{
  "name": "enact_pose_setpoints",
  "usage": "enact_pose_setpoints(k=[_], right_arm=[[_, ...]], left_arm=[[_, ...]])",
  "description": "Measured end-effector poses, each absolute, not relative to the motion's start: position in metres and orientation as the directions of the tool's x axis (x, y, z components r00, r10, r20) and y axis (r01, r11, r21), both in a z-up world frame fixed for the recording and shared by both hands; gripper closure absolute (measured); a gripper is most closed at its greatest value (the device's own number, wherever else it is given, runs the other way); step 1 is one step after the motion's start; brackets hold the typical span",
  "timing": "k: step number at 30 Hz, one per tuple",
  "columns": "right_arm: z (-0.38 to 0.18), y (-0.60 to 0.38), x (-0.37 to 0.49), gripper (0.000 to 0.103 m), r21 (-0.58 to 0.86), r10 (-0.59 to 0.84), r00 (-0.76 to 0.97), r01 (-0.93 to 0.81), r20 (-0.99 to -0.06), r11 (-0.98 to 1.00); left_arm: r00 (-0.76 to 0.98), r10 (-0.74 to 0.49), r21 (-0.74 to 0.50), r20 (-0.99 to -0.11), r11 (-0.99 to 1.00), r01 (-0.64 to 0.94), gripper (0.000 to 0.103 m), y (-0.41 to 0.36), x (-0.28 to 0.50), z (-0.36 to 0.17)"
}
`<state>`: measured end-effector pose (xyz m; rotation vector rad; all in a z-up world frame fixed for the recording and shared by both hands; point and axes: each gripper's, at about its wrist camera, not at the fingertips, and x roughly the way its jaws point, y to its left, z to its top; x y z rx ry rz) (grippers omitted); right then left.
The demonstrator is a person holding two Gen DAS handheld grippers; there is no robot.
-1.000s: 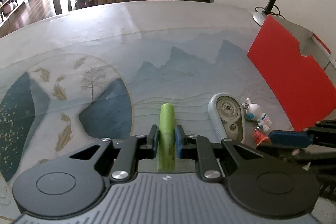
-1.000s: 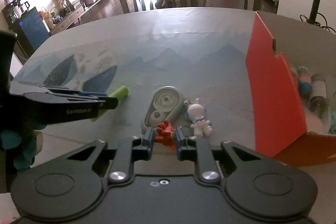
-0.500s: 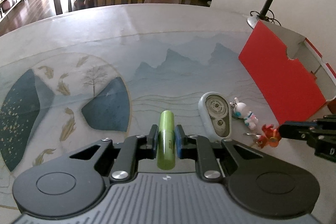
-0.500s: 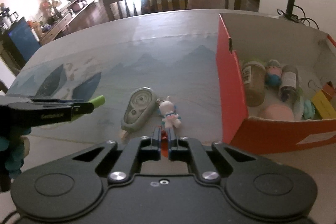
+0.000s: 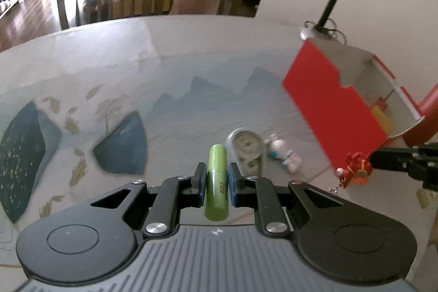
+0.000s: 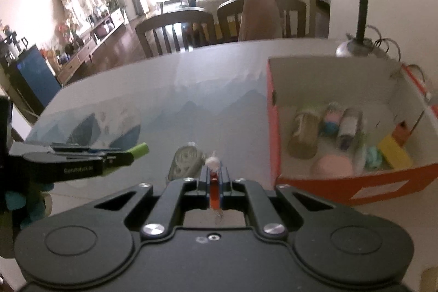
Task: Organize rigid objects
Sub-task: 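Carry the green stick and orange figure with both tools into the box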
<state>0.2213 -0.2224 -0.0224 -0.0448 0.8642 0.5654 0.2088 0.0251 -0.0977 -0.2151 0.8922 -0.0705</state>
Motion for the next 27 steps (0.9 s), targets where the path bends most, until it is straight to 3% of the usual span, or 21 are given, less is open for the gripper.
enact_pose_setpoints(k=[14, 27], right_arm=[[0.053, -0.276, 0.266, 0.098, 0.158, 0.444, 0.652, -0.450, -0.614, 0.879], [0.039, -0.328, 0.316, 0.098, 0.132, 0.397, 0.670, -0.411, -0.628, 0.902]], left_arm=[[0.700, -0.228, -0.197, -0.677, 0.972, 0.126, 0.087, -0.038, 0.241, -0.013], [0.681, -0.271, -0.151, -0.680, 0.961, 0.232, 0.087, -0.136, 0.294, 0.000]])
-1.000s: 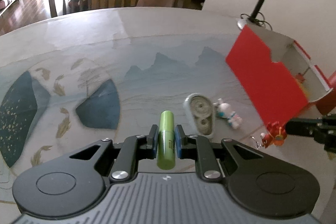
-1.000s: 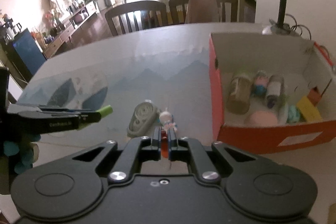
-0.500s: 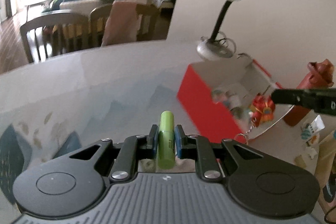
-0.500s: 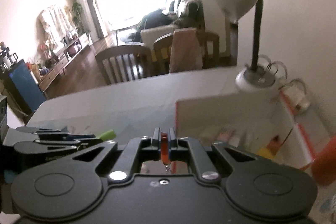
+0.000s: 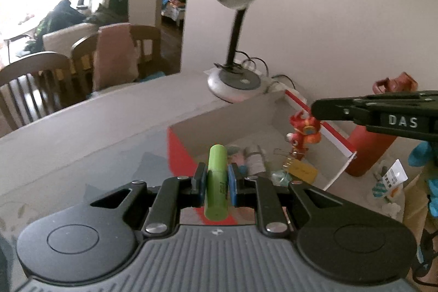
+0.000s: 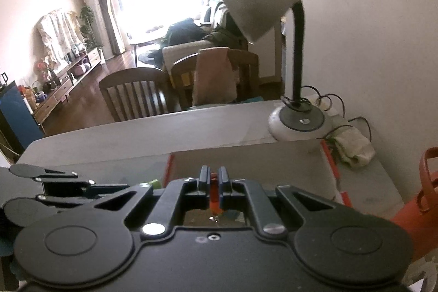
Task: Organize rigid objects
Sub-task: 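Carry the green stick and orange figure with both tools into the box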
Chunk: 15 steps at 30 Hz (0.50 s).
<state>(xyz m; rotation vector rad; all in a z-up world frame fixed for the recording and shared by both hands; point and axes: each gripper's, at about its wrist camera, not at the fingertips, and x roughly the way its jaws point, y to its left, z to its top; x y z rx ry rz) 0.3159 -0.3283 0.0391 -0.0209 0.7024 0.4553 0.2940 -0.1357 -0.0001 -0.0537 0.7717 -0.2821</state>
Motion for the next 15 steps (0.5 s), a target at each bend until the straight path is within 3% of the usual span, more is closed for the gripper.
enact_pose_setpoints(k=[15], right_arm=[[-0.003, -0.367, 0.384, 0.098, 0.119, 0.333, 0.654, -0.350, -0.679, 0.929]], left_arm=[[0.600, -0.242, -0.136, -0.762, 0.967, 0.216, 0.087, -0.209, 0.352, -0.047]])
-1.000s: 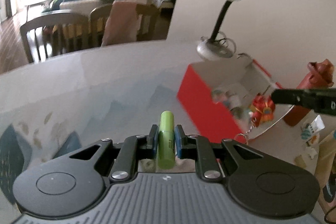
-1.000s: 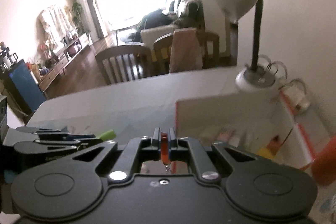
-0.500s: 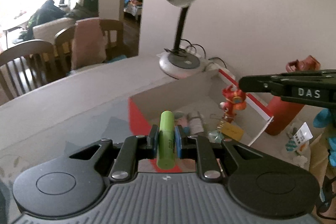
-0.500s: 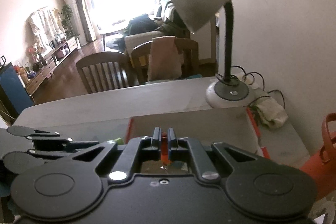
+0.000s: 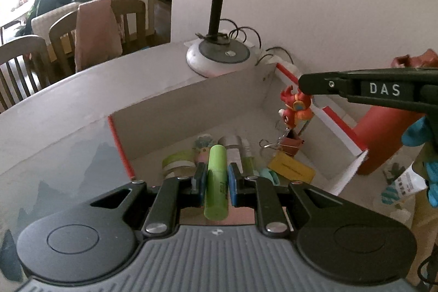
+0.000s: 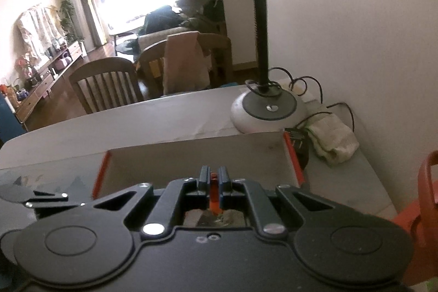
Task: Organize rigid objects
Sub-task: 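Carry the green stick and orange figure with both tools into the box, then open both tools to release the green stick and orange figure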
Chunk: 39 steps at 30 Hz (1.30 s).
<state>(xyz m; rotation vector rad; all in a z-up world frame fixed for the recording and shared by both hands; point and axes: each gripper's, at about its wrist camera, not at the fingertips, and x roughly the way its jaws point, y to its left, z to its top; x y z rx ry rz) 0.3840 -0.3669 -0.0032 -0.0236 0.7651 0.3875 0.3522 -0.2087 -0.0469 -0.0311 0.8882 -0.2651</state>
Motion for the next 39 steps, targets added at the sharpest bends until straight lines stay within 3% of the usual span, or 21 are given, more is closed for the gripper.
enact_pose_setpoints(k=[25, 39], right_arm=[[-0.080, -0.382, 0.427, 0.098, 0.213, 0.343, 0.508, -0.297, -0.790, 0.931], [-0.080, -0.375, 0.412, 0.080, 0.222, 0.360, 0.457, -0.329, -0.813, 0.918]], left_arm=[[0.476, -0.136, -0.083, -0.869, 0.988, 0.132, 0.086, -0.237, 0.399, -0.111], [0.374, -0.145, -0.099, -0.916, 0.985, 0.138, 0.086, -0.240, 0.407, -0.119]])
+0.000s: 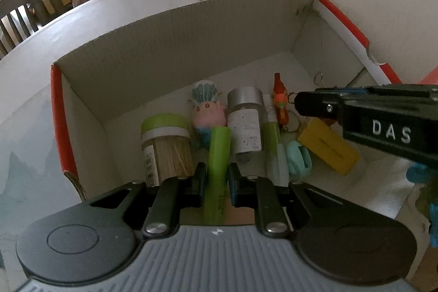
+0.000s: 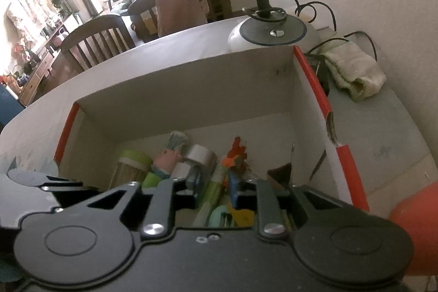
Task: Organize rigid objects
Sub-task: 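Open both tools to release the green stick and orange figure, then withdraw both tools from the box toward the tape dispenser and bunny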
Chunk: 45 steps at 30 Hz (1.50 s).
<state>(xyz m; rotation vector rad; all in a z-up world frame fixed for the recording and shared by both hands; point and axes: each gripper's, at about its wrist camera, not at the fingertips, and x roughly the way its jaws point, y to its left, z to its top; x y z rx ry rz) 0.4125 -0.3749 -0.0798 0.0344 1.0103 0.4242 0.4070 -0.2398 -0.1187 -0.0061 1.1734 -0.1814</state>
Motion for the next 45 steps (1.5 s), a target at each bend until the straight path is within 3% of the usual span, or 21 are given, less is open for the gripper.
enact_pose_setpoints(k=[11, 25, 38, 45], right_arm=[[-0.063, -0.372, 0.392, 0.062, 0.206, 0.353, 0.477, -0.333, -0.805, 0.920], [-0.032, -0.356, 0.358, 0.055, 0.192, 0.367, 0.513, -0.361, -0.776, 0.912], [-0.009, -0.325, 0.309, 0.040, 0.172, 0.379, 0.558, -0.387, -0.738, 0.906], [0.000, -0.307, 0.284, 0.037, 0.165, 0.384, 0.571, -0.398, -0.726, 0.903]], left_arm=[[0.385, -0.171, -0.123, -0.907, 0.982, 0.146, 0.085, -0.238, 0.389, -0.110], [0.485, -0.219, -0.158, -0.847, 0.974, 0.163, 0.085, -0.215, 0.351, -0.076], [0.549, -0.249, -0.200, -0.798, 0.968, 0.148, 0.085, -0.161, 0.303, -0.046], [0.582, -0.263, -0.212, -0.769, 0.965, 0.156, 0.085, -0.132, 0.275, -0.031]])
